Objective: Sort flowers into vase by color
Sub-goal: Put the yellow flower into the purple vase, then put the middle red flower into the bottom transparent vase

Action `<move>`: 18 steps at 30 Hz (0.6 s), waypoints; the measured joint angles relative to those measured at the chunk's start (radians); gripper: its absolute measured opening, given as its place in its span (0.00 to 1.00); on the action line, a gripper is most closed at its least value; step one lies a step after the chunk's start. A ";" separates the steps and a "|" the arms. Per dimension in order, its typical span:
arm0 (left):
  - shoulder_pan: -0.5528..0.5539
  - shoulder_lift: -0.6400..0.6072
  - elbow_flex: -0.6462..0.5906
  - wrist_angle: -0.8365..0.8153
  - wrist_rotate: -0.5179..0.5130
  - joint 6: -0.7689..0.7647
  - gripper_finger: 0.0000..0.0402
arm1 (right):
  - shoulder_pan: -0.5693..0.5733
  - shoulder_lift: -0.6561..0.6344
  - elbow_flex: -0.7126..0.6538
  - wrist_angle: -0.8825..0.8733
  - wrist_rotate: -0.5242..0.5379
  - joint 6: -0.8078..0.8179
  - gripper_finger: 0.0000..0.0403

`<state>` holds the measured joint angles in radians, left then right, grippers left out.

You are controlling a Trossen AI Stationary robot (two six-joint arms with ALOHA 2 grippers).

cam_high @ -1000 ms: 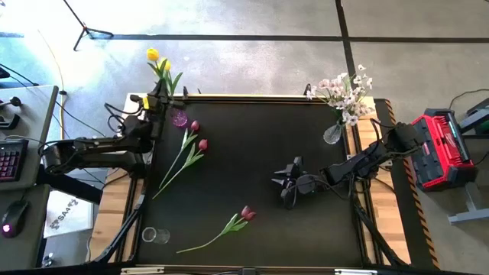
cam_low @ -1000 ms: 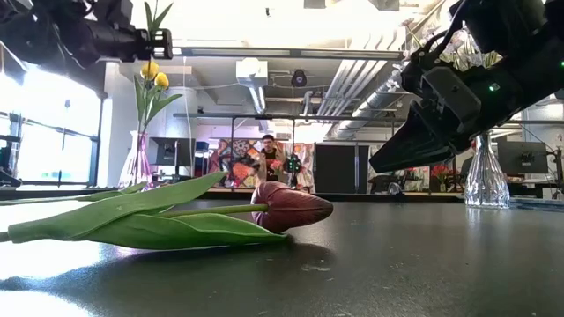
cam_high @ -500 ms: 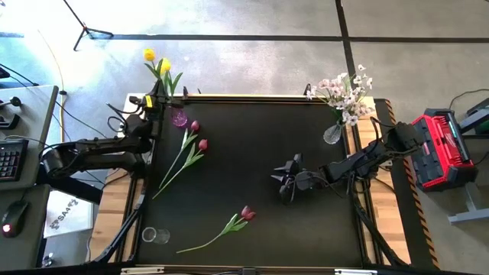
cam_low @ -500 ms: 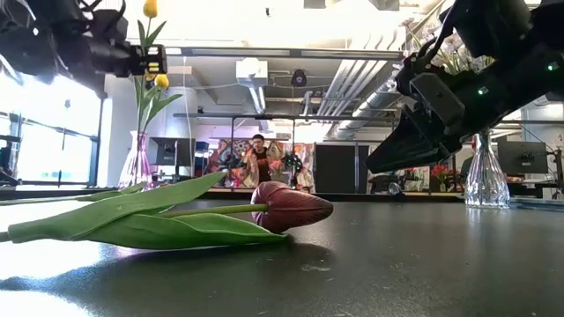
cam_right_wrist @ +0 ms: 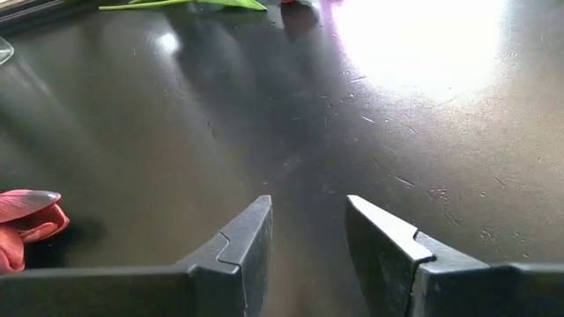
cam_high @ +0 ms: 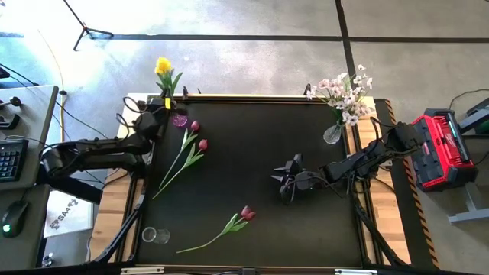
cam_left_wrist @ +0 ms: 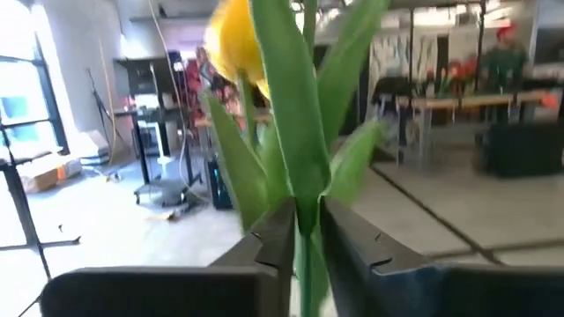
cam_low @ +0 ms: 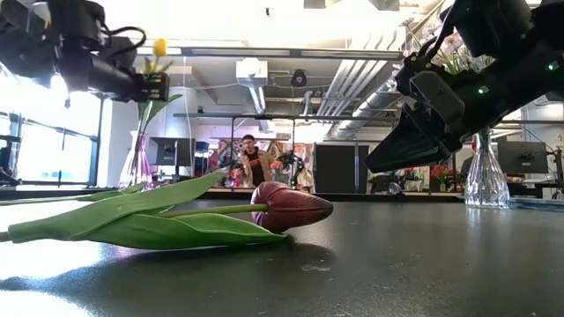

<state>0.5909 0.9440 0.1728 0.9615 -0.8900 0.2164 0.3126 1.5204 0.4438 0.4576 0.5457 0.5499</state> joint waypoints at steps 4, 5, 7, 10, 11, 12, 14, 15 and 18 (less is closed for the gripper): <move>-0.044 0.000 0.041 -0.134 -0.044 -0.044 0.21 | 0.000 0.000 0.000 0.000 -0.002 0.003 0.33; -0.057 0.000 0.052 -0.164 -0.063 -0.056 0.24 | 0.000 0.000 0.000 0.000 -0.004 0.005 0.33; -0.085 0.000 0.078 -0.216 -0.104 -0.070 0.29 | 0.000 0.000 0.000 0.001 -0.004 0.011 0.33; -0.138 -0.018 0.117 -0.292 -0.164 -0.063 0.35 | 0.000 0.000 0.000 0.002 -0.004 0.020 0.33; -0.163 -0.029 0.132 -0.320 -0.181 -0.049 0.36 | 0.002 0.000 0.000 0.001 -0.004 0.026 0.33; -0.189 -0.041 0.148 -0.351 -0.205 -0.033 0.37 | 0.003 0.000 0.000 0.001 -0.004 0.026 0.33; -0.252 -0.073 0.180 -0.420 -0.261 -0.007 0.39 | 0.008 0.000 0.000 -0.001 -0.005 0.034 0.33; -0.287 -0.092 0.195 -0.456 -0.288 -0.003 0.39 | 0.009 0.000 0.000 -0.005 -0.006 0.041 0.33; -0.401 -0.154 0.227 -0.577 -0.328 -0.021 0.39 | 0.009 0.000 0.000 -0.013 -0.025 0.066 0.33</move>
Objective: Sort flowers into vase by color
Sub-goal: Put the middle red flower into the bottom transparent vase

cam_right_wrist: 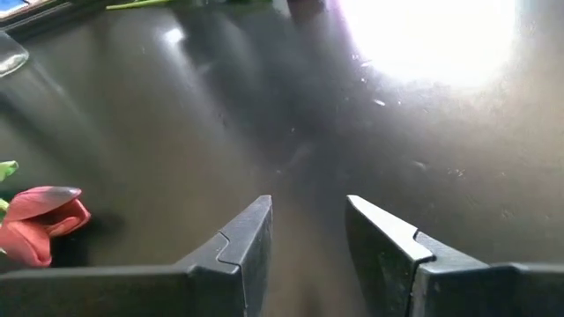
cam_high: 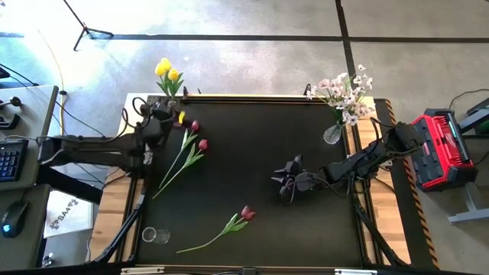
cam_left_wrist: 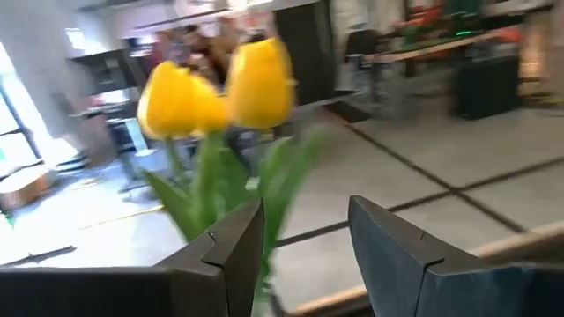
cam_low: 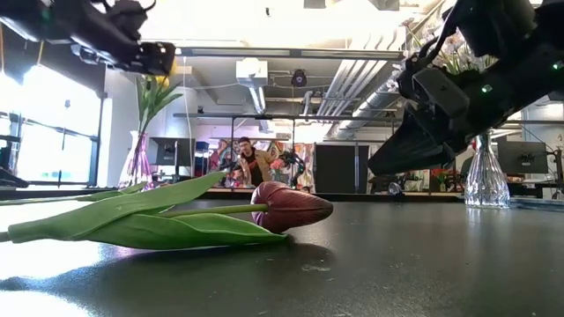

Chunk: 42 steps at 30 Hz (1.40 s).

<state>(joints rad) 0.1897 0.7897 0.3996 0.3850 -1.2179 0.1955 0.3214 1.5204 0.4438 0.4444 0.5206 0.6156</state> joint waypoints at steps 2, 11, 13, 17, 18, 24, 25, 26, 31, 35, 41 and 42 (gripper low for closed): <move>-0.075 -0.039 0.010 -0.073 -0.006 -0.046 0.39 | 0.000 0.000 0.000 -0.011 -0.004 0.013 0.33; -0.332 -0.085 0.013 -0.342 0.061 -0.291 0.39 | 0.000 0.000 0.000 -0.011 -0.017 0.017 0.33; -0.364 -0.066 0.013 -0.396 0.169 -0.342 0.39 | 0.000 0.000 0.000 -0.010 -0.024 0.019 0.33; -0.413 -0.002 0.013 -0.441 0.457 -0.393 0.39 | 0.000 0.000 0.000 -0.008 -0.026 0.032 0.33; -0.423 0.021 0.013 -0.453 0.488 -0.422 0.39 | 0.000 0.000 0.000 -0.008 -0.027 0.032 0.33; -0.469 0.171 0.013 -0.529 0.539 -0.578 0.39 | 0.000 0.000 0.000 -0.007 -0.039 0.059 0.33; -0.473 0.196 0.013 -0.531 0.551 -0.598 0.39 | 0.000 0.000 0.000 -0.007 -0.049 0.063 0.33; -0.476 0.220 0.013 -0.531 0.562 -0.617 0.39 | 0.000 0.000 0.000 -0.007 -0.059 0.067 0.33; -0.482 0.323 0.013 -0.540 0.626 -0.705 0.39 | 0.013 0.000 0.000 -0.007 -0.066 0.087 0.33; -0.482 0.377 0.013 -0.543 0.678 -0.766 0.39 | 0.021 0.000 0.000 -0.007 -0.066 0.102 0.33; -0.480 0.401 0.013 -0.536 0.711 -0.821 0.39 | 0.019 0.000 0.000 -0.007 -0.061 0.031 0.33; -0.477 0.401 0.014 -0.537 0.711 -0.828 0.39 | 0.019 0.000 0.000 -0.007 -0.061 0.010 0.33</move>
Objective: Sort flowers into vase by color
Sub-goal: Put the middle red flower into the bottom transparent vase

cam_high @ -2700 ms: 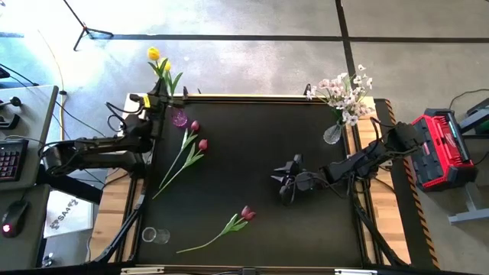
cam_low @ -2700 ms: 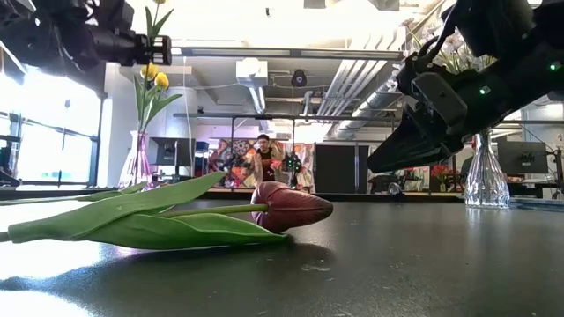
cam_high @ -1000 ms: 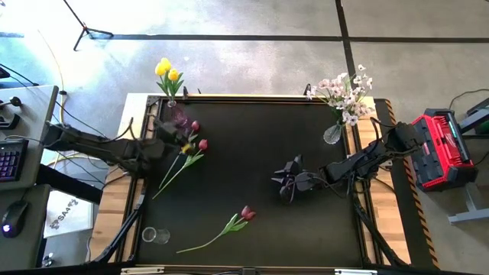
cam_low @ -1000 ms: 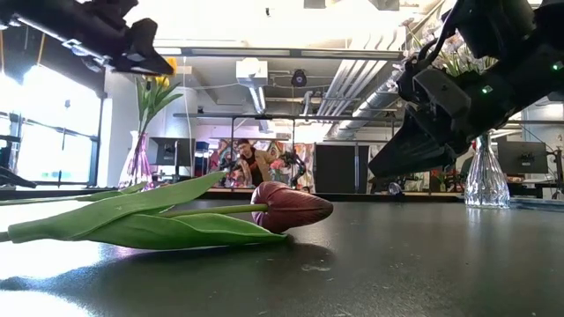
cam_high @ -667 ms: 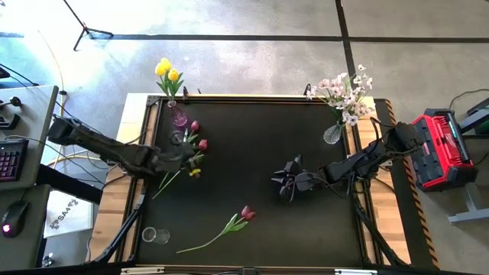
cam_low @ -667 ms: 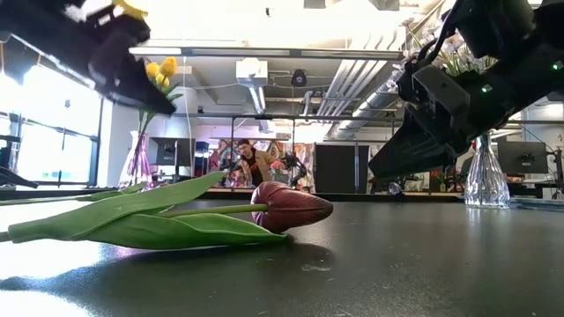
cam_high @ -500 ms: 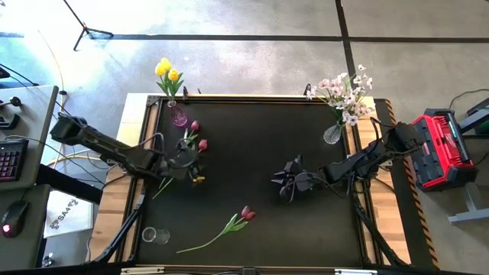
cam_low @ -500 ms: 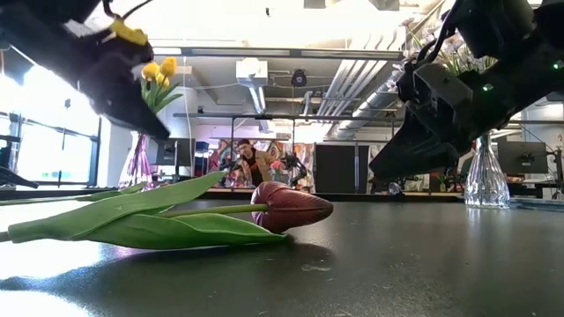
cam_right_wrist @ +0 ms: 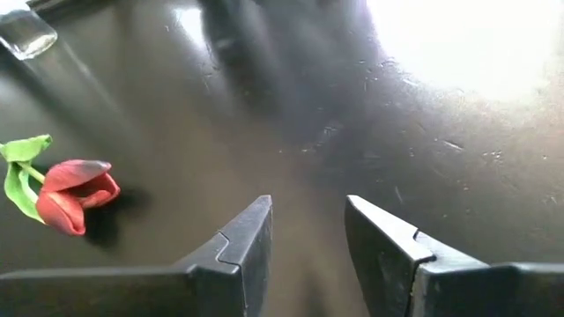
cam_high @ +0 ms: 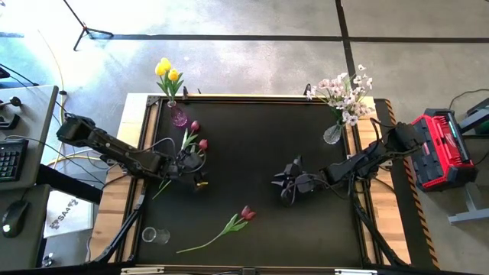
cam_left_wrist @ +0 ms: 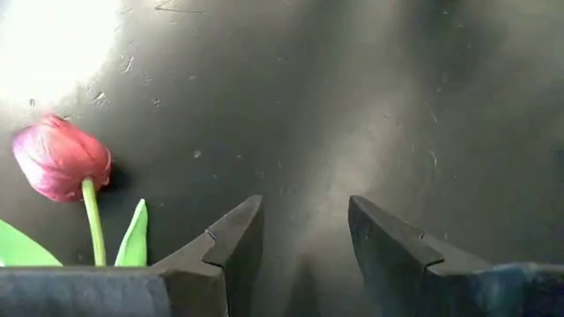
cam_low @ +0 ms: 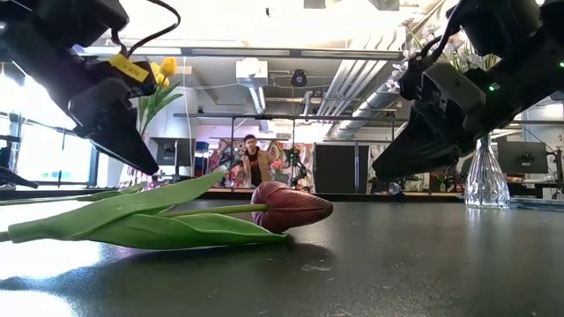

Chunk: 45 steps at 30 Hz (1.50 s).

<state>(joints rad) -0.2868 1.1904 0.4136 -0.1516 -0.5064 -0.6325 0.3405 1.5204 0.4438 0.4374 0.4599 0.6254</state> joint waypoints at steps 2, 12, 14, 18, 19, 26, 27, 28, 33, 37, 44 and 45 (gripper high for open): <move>0.006 0.001 0.012 -0.002 0.012 0.001 0.39 | 0.000 0.000 0.000 0.000 0.000 -0.019 0.33; 0.012 0.087 0.022 0.175 0.098 0.044 0.39 | 0.000 0.000 0.000 0.022 0.064 0.057 0.33; 0.013 0.093 0.022 0.127 0.075 -0.002 0.39 | 0.000 0.000 0.000 0.023 0.073 0.074 0.33; 0.013 0.087 0.022 0.046 0.054 -0.099 0.39 | 0.003 0.000 0.000 0.022 0.073 0.075 0.33; 0.013 0.087 0.022 0.033 0.063 -0.114 0.39 | 0.003 0.000 0.000 0.022 0.066 0.075 0.33; 0.033 0.098 0.022 -0.049 0.103 -0.204 0.39 | 0.003 0.000 0.000 0.011 0.059 0.073 0.33; 0.048 0.107 0.022 -0.036 0.105 -0.214 0.39 | 0.003 0.000 0.000 0.008 0.059 0.067 0.33; 0.065 0.120 0.022 -0.014 0.122 -0.218 0.39 | 0.003 0.000 0.000 0.005 0.059 0.057 0.33; 0.120 0.180 0.022 0.086 0.182 -0.181 0.39 | 0.002 0.000 0.000 -0.002 0.056 0.024 0.33; 0.151 0.182 0.036 0.109 0.183 -0.146 0.39 | 0.003 0.000 0.000 -0.030 0.042 0.026 0.33; 0.179 0.180 0.167 -0.113 0.181 -0.064 0.39 | 0.003 0.000 0.000 -0.058 0.034 0.048 0.33; 0.183 0.180 0.185 -0.175 0.180 -0.064 0.39 | 0.003 0.000 0.000 -0.058 0.029 0.051 0.33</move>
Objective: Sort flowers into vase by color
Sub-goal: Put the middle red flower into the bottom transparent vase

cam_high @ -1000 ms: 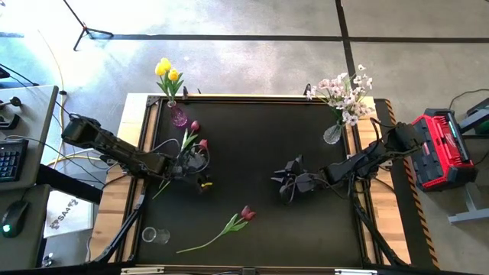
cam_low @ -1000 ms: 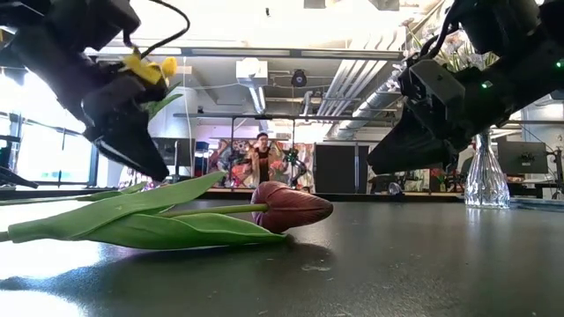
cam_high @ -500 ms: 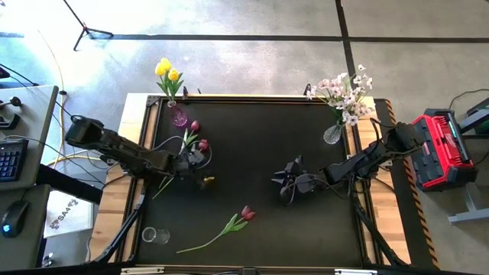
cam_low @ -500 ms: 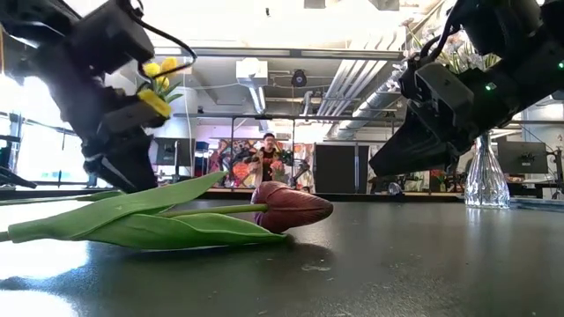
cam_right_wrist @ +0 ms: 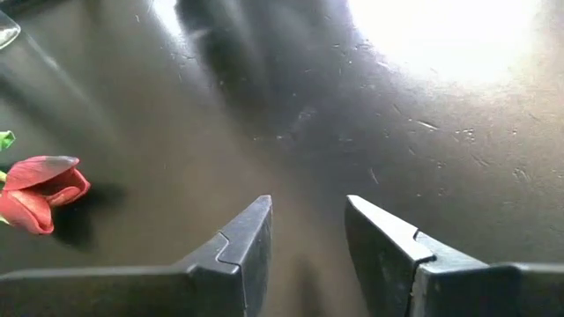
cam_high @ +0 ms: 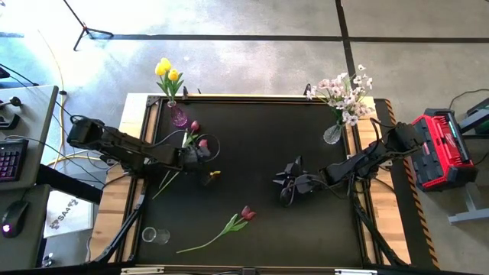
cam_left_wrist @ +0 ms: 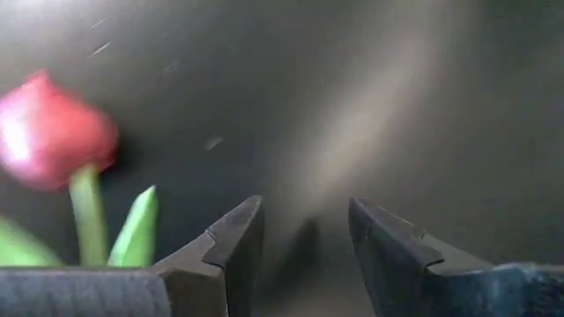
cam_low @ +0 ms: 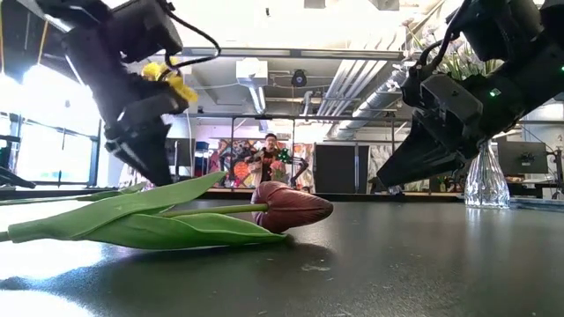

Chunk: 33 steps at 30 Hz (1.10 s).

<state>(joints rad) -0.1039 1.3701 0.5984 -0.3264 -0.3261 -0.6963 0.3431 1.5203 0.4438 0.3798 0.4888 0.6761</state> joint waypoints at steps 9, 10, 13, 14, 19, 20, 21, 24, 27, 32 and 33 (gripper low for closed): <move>0.075 0.000 -0.026 -0.199 0.053 -0.019 0.39 | 0.000 0.000 0.000 -0.003 0.012 -0.007 0.33; 0.085 0.000 -0.032 -0.202 0.058 -0.029 0.39 | 0.000 0.000 0.000 -0.003 0.013 -0.009 0.33; 0.099 0.000 -0.030 -0.203 0.074 -0.036 0.39 | 0.000 0.000 0.000 -0.004 0.011 -0.014 0.33; 0.100 0.000 -0.023 -0.209 0.079 -0.037 0.39 | 0.000 0.000 0.000 -0.005 0.009 -0.014 0.33; 0.083 0.000 0.031 -0.235 0.088 -0.035 0.39 | 0.000 0.000 0.000 -0.015 0.003 -0.014 0.33; 0.077 0.000 0.044 -0.265 0.089 -0.035 0.39 | 0.000 0.000 0.000 -0.018 0.003 -0.014 0.33; 0.072 0.000 0.053 -0.305 0.086 -0.036 0.39 | 0.000 0.000 0.000 -0.021 0.003 -0.013 0.33; 0.063 0.000 0.056 -0.399 0.074 -0.052 0.39 | 0.000 0.000 0.000 -0.028 0.003 -0.004 0.33; 0.062 0.000 0.053 -0.460 0.077 -0.072 0.39 | 0.000 0.000 0.000 -0.028 0.006 -0.004 0.33; 0.062 -0.003 0.053 -0.512 0.079 -0.092 0.39 | -0.002 0.000 0.000 -0.025 0.013 -0.003 0.33; 0.062 -0.003 0.054 -0.519 0.081 -0.100 0.39 | -0.002 0.000 0.000 -0.025 0.013 -0.004 0.33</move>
<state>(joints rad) -0.0418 1.3670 0.6528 -0.8458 -0.2454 -0.7968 0.3408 1.5200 0.4438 0.3550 0.5022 0.6724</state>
